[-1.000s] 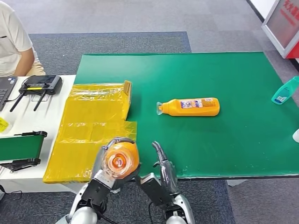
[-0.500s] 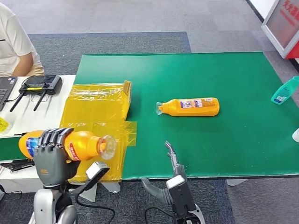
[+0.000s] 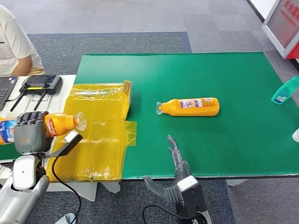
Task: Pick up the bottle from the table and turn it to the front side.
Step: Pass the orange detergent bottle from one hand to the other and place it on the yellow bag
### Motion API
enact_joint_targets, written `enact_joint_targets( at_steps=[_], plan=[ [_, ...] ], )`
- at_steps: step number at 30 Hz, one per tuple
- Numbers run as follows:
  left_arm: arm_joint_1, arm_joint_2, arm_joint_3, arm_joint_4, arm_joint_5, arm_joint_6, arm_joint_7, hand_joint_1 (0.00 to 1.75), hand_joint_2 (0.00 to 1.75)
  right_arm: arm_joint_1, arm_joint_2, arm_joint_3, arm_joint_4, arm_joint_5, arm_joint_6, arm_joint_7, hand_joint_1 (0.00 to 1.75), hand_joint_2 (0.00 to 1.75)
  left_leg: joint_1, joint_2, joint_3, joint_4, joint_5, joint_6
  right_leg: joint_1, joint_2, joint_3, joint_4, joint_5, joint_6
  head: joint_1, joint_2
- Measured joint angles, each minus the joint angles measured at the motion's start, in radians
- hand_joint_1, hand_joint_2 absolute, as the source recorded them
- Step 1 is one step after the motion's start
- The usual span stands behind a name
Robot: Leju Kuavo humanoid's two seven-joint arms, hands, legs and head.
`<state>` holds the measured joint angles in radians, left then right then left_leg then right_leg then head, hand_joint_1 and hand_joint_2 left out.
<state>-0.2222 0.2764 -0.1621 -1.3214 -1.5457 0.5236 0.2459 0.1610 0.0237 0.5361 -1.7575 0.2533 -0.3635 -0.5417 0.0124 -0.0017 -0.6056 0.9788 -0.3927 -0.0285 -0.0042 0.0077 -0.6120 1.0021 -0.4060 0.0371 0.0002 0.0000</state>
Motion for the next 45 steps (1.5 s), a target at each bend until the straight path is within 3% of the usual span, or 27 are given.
enact_joint_targets(
  at_steps=[4, 5, 8, 12, 27, 45],
  plan=[
    [-0.035, 0.004, 0.000, 0.046, 0.016, -0.025, -0.050, 1.75, 1.75, -0.001, 0.000, -0.008, -0.005, -0.007, 0.016, -0.006, 0.00, 1.75, 0.000, 0.000, 0.000, 0.000, 0.000, 0.000, 0.000, 0.000, 0.000, 0.000, 0.000, 0.000, 0.000, 0.000],
    [-0.078, 0.006, 0.000, 0.100, 0.045, -0.055, -0.098, 1.75, 1.75, -0.002, 0.000, -0.015, -0.010, -0.007, 0.029, -0.010, 0.00, 1.75, 0.000, 0.000, 0.000, 0.000, 0.001, -0.001, 0.000, 0.000, 0.000, 0.000, 0.001, -0.001, 0.000, 0.000],
    [-0.316, -0.002, -0.025, 0.375, 0.149, -0.225, -0.280, 1.75, 1.75, -0.011, 0.000, -0.049, -0.027, -0.008, 0.086, -0.025, 0.00, 1.75, 0.000, 0.000, -0.001, 0.000, 0.004, -0.002, 0.001, 0.000, -0.001, 0.000, 0.004, -0.002, 0.000, 0.000],
    [-0.420, -0.043, -0.076, 0.486, 0.177, -0.292, -0.303, 1.75, 1.75, -0.017, 0.000, -0.058, -0.031, -0.008, 0.100, -0.033, 0.00, 1.75, 0.000, 0.000, -0.001, 0.000, 0.004, -0.001, 0.000, 0.000, -0.001, 0.000, 0.004, -0.001, 0.000, 0.000],
    [-0.530, -0.236, -0.267, 0.597, 0.283, -0.374, -0.303, 1.75, 1.75, -0.027, 0.000, -0.060, -0.037, -0.011, 0.124, -0.035, 0.00, 1.75, 0.000, 0.000, -0.003, 0.000, 0.004, -0.001, -0.001, 0.000, -0.002, 0.000, 0.005, 0.000, 0.000, 0.000],
    [-0.514, -0.290, -0.325, 0.686, 0.413, -0.395, -0.320, 1.75, 1.75, -0.021, 0.000, -0.061, -0.039, -0.014, 0.113, -0.034, 0.00, 1.75, 0.000, 0.000, -0.004, 0.000, 0.004, -0.001, -0.001, 0.000, -0.003, 0.000, 0.005, 0.000, 0.000, 0.000]
  ],
)
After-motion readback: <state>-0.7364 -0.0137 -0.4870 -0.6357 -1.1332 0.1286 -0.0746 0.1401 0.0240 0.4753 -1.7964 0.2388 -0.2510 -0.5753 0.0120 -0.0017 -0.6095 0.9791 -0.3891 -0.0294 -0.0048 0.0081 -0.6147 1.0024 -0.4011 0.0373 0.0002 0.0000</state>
